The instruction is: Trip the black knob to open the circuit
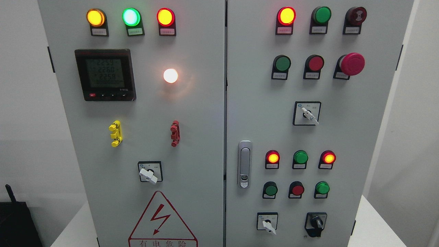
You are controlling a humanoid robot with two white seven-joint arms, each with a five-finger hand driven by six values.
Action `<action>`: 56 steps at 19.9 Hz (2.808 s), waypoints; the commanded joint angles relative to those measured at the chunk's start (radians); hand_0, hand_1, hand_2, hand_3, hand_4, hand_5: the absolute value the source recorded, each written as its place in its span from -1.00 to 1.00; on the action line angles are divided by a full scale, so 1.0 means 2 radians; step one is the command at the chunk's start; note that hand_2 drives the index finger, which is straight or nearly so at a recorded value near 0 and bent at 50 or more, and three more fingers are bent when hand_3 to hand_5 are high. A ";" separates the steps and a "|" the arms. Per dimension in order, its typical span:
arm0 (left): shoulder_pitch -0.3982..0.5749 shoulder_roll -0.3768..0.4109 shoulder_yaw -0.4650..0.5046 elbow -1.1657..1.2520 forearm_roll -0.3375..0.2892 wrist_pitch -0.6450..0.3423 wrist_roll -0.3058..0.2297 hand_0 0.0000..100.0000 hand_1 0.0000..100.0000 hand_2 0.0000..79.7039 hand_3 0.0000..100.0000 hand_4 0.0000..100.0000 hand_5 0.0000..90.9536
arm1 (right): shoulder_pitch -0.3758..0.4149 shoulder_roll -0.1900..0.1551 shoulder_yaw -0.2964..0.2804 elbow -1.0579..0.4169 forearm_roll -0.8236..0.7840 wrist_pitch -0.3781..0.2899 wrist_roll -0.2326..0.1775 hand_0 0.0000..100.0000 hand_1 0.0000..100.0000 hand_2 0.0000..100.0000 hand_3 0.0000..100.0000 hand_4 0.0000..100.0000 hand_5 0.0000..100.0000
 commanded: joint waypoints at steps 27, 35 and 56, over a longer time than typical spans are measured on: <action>0.000 0.000 0.000 0.001 0.001 0.001 0.000 -0.76 -0.22 -1.00 -1.00 -1.00 -1.00 | 0.057 -0.022 -0.002 -0.193 0.003 -0.154 -0.112 -0.91 -0.56 -1.00 -0.93 -1.00 -1.00; 0.000 0.000 0.000 0.001 0.001 0.000 0.000 -0.76 -0.22 -1.00 -1.00 -1.00 -1.00 | 0.087 -0.022 -0.008 -0.304 0.003 -0.254 -0.131 -0.83 -0.21 -1.00 0.02 -0.36 -0.88; 0.000 0.000 0.000 0.001 0.001 0.001 0.000 -0.76 -0.22 -1.00 -1.00 -1.00 -1.00 | 0.087 -0.021 -0.021 -0.559 0.003 -0.319 -0.166 0.51 0.69 -1.00 1.00 0.77 0.51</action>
